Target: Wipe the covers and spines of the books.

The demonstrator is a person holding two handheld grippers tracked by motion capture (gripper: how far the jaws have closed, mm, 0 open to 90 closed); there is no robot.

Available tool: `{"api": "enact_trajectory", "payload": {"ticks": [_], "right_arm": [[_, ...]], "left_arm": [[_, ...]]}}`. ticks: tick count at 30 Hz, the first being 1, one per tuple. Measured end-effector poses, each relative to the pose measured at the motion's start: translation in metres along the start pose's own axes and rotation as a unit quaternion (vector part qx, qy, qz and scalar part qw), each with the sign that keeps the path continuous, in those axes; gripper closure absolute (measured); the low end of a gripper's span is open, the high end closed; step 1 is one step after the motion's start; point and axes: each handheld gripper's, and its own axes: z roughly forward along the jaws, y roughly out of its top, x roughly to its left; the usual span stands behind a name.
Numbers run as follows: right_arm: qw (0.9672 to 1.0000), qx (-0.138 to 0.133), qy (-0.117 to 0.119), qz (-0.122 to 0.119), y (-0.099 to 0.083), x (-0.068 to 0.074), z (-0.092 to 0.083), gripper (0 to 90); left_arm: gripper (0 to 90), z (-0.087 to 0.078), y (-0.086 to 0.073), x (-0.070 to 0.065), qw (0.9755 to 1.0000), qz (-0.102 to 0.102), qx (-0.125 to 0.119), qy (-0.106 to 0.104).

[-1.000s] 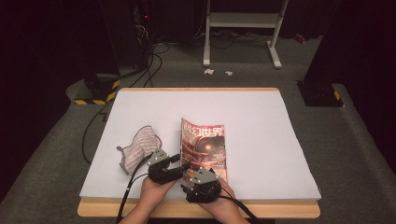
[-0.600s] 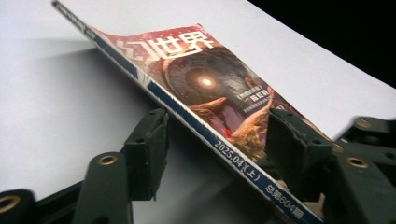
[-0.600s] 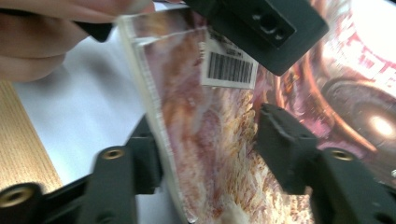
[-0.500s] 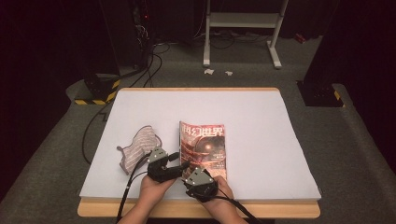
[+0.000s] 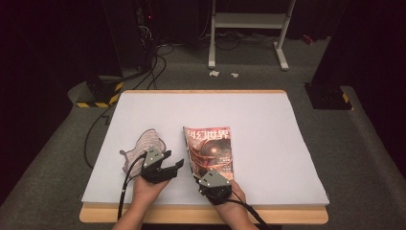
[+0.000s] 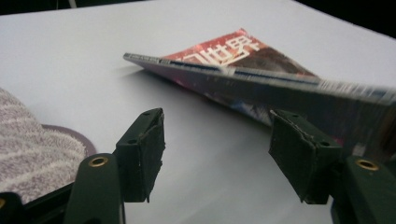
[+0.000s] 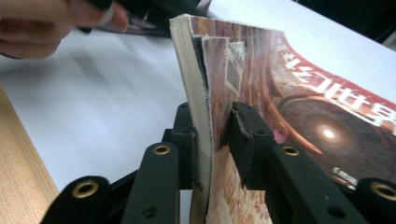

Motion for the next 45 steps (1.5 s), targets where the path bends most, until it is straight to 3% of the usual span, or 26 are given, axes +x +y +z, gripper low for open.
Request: {"api": "enact_trajectory", "payload": {"ticks": [8,14,18,23,28,37,45], "right_arm": [[0.9997,-0.014,-0.018,0.012,0.002,-0.014,-0.012,80.5],[0.999,-0.025,-0.024,0.029,0.0,-0.032,-0.025,83.8],[0.9985,-0.031,-0.02,0.041,-0.001,-0.041,-0.031,84.0],[0.9977,-0.038,-0.015,0.055,0.0,-0.05,-0.036,84.0],[0.997,-0.043,-0.014,0.063,0.0,-0.056,-0.04,84.1],[0.9959,-0.057,-0.026,0.065,0.004,-0.061,-0.045,84.2],[0.9928,-0.078,-0.042,0.081,0.014,-0.073,-0.055,84.3]], "left_arm": [[36.0,0.002,-0.005,0.002,0.9999,0.007,0.008,-0.011],[36.7,0.005,-0.004,-0.002,0.9995,-0.009,0.001,-0.031],[35.5,0.0,-0.002,-0.006,0.999,0.004,0.01,-0.043],[33.8,-0.012,-0.013,-0.003,0.9993,0.014,0.014,-0.031],[31.6,-0.012,-0.027,-0.001,0.9997,0.01,0.007,-0.022],[25.2,-0.016,-0.03,0.003,0.9998,0.013,0.008,-0.015],[24.5,-0.017,-0.033,0.007,0.9999,0.005,0.006,-0.009]]}}
